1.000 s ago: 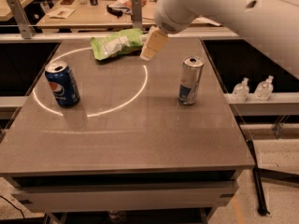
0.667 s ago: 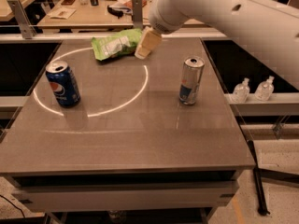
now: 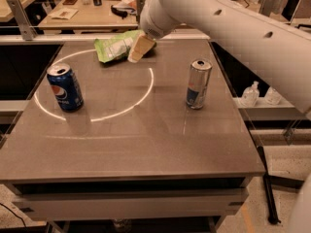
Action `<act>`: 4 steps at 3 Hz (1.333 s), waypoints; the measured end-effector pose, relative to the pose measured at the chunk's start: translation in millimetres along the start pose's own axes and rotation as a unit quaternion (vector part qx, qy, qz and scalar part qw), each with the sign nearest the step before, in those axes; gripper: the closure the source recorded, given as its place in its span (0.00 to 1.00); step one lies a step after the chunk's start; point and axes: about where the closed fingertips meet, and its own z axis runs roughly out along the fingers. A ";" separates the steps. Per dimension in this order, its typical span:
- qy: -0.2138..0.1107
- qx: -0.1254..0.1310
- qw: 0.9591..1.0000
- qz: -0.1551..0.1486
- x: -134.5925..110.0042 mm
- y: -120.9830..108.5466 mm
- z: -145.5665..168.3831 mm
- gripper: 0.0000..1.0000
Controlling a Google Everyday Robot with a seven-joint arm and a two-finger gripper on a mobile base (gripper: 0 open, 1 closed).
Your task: Pick green rice chip bag
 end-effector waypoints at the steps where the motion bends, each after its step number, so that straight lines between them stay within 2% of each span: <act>1: 0.023 0.004 1.000 -0.009 2.3 2.5 25.7 0.00; 2: 0.056 0.036 0.998 -0.013 11.2 -6.9 47.0 0.00; 3: 0.049 0.068 0.997 -0.003 18.3 -30.2 59.8 0.00; 4: 0.056 0.061 0.997 -0.005 19.6 -30.0 66.1 0.00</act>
Offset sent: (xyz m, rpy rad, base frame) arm 0.0698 0.0015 -0.0344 -0.1397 -0.1042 -0.2046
